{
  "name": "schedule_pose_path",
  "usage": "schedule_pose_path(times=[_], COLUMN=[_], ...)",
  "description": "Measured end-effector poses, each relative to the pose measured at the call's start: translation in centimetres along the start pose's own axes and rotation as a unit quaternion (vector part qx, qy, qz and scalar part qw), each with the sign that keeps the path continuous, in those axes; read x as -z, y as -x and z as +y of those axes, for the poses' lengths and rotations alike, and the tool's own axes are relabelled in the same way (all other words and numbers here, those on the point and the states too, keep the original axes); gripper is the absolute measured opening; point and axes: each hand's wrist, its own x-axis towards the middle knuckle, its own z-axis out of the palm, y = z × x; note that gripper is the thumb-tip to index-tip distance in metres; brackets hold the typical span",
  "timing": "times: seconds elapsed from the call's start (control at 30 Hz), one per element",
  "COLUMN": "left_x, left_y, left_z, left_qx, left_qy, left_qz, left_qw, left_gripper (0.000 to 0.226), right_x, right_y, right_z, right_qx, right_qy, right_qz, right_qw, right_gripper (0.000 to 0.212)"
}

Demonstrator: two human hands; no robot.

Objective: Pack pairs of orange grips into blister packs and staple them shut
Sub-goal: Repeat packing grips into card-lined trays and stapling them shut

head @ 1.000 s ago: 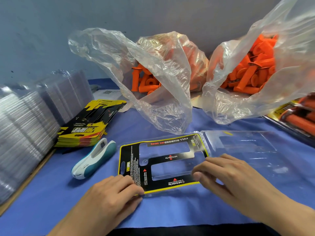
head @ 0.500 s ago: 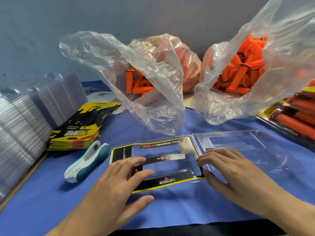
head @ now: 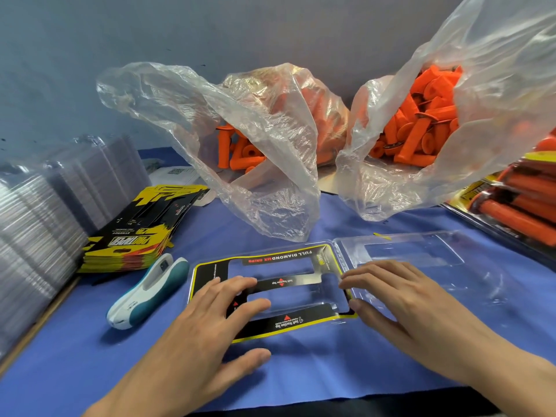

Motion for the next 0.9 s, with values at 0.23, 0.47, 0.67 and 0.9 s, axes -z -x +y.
schedule_pose_path(times=[0.23, 0.47, 0.67, 0.9], left_x=[1.5, 2.2, 3.2, 5.2], left_y=[-0.5, -3.1, -10.3, -20.4], left_z=[-0.2, -1.0, -2.4, 0.0], left_qx=[0.042, 0.119, 0.147, 0.089], left_qy=[0.042, 0.101, 0.110, 0.122], left_qz=[0.051, 0.151, 0.247, 0.185], left_qw=[0.997, 0.976, 0.952, 0.971], left_gripper=[0.047, 0.041, 0.024, 0.027], right_x=[0.4, 0.6, -0.4, -0.5], right_y=[-1.7, -6.3, -11.0, -13.1], right_z=[-0.5, 0.1, 1.6, 5.1], right_qx=[-0.018, -0.070, -0.113, -0.167], right_qy=[-0.020, -0.119, -0.201, -0.221], right_qz=[0.060, 0.068, 0.094, 0.108], right_qw=[0.998, 0.988, 0.969, 0.955], right_gripper=[0.032, 0.031, 0.026, 0.024])
